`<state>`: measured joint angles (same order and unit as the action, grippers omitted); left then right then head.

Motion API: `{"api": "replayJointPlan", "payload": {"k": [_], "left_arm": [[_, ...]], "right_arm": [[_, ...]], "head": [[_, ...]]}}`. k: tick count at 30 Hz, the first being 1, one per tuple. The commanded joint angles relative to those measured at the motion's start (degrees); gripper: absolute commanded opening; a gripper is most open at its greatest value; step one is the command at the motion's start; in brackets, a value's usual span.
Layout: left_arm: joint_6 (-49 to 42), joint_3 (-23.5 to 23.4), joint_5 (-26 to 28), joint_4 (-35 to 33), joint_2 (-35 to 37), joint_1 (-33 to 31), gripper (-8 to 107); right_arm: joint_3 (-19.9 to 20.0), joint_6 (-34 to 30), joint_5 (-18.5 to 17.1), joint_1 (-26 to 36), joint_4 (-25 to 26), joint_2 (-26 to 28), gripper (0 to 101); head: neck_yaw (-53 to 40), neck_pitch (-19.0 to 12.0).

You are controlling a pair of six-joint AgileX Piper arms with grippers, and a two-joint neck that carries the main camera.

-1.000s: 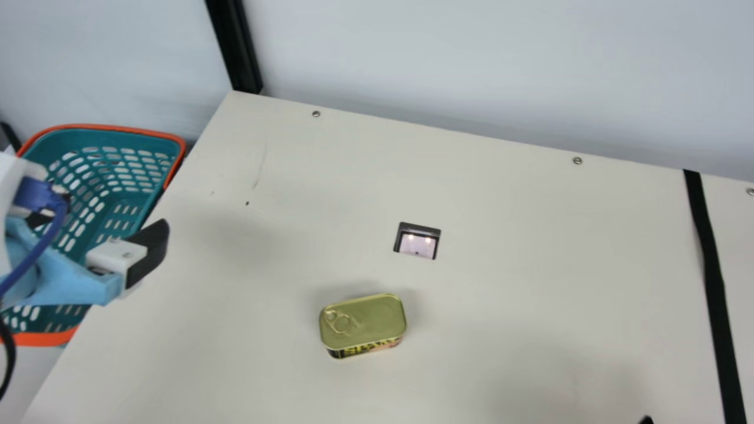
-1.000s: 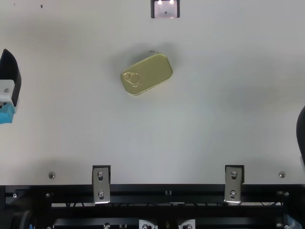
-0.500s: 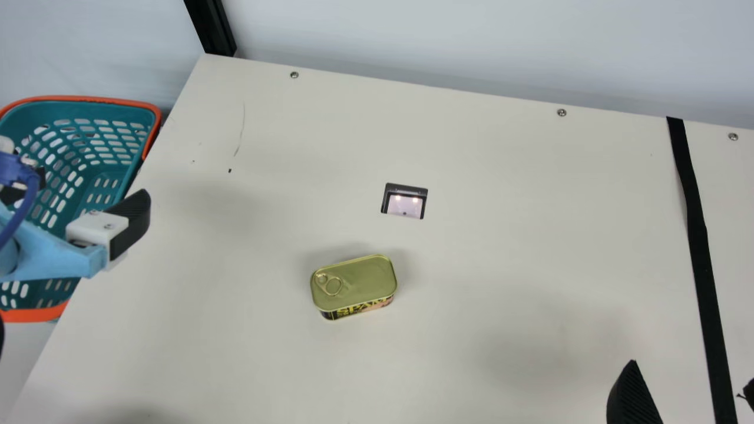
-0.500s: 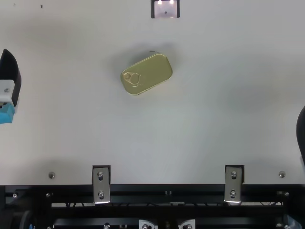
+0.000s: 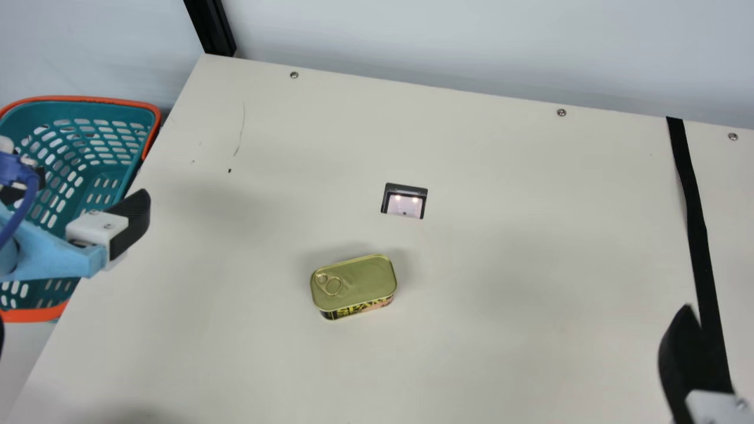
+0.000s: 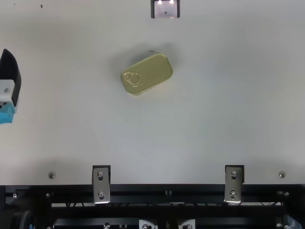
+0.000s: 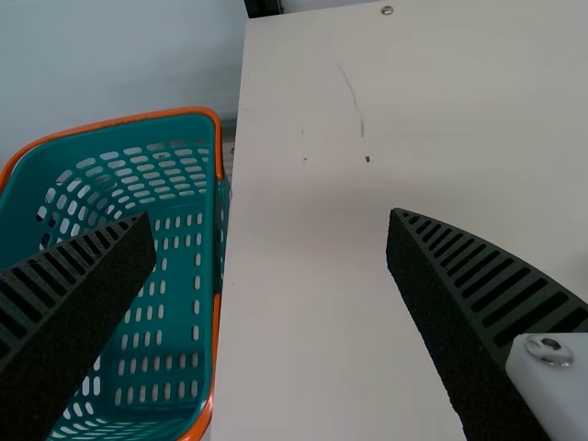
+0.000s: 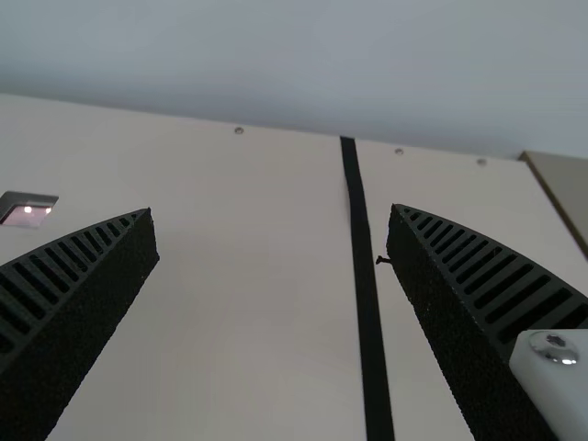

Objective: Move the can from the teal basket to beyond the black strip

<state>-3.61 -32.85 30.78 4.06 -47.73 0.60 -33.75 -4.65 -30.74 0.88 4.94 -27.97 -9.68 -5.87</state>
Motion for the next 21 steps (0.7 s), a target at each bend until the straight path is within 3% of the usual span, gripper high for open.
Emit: {"api": "replayJointPlan", "payload": {"k": [1, 7, 12, 18, 19, 21], "left_arm": [[0.0, 0.0, 0.0, 0.0, 0.0, 0.0, 90], [0.0, 0.0, 0.0, 0.0, 0.0, 0.0, 90], [0.0, 0.0, 0.0, 0.0, 0.0, 0.0, 90], [0.0, 0.0, 0.0, 0.0, 0.0, 0.0, 90], [0.0, 0.0, 0.0, 0.0, 0.0, 0.0, 90], [0.0, 0.0, 0.0, 0.0, 0.0, 0.0, 90]], "right_arm": [[-6.0, -0.3, 0.6, 0.0, 1.4, -6.3, 101], [-16.3, -4.7, 1.5, 1.0, 0.7, -16.9, 101], [-22.9, -13.8, 0.7, 2.1, -5.5, -26.0, 101], [-27.9, -27.9, -3.1, 4.0, -16.0, -34.2, 101], [-26.6, -20.3, -2.0, 2.3, -11.6, -30.8, 101], [-27.8, -24.4, -3.0, 3.0, -14.6, -33.1, 101]], "head": [[0.0, -0.2], [0.0, -0.2], [0.0, -0.2], [0.0, -0.2], [0.0, -0.2], [0.0, -0.2]]}}
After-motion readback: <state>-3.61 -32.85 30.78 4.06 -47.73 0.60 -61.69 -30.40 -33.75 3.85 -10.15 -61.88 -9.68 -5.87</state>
